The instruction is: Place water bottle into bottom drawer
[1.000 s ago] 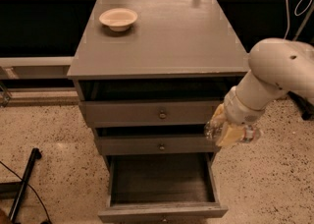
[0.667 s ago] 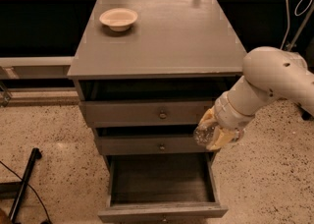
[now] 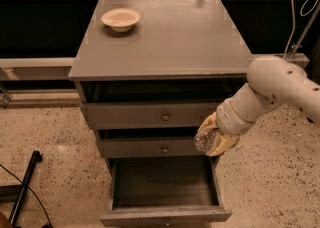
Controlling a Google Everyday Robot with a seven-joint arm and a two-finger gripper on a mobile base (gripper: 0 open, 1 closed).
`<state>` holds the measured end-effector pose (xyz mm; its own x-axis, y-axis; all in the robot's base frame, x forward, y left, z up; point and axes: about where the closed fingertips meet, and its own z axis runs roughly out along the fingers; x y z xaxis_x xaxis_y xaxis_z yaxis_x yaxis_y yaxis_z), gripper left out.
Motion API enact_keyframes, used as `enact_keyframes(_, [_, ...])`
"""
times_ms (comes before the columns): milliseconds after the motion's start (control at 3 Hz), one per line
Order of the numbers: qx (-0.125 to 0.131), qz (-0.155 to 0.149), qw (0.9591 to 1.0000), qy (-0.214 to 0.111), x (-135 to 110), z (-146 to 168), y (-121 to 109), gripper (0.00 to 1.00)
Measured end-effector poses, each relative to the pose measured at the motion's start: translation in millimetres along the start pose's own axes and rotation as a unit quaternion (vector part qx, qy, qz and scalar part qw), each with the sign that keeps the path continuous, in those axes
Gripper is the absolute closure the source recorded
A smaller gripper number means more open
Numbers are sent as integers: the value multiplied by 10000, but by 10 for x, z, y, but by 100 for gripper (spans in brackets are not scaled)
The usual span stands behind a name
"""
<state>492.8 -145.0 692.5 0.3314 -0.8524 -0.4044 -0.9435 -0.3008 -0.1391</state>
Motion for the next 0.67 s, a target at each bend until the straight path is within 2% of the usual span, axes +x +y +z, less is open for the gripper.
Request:
enact_keyframes(333, [369,228,9866,-1573,99,799,-122,100])
enact_keyframes(667, [162,402,9780,-2039,222,1768,-87,100])
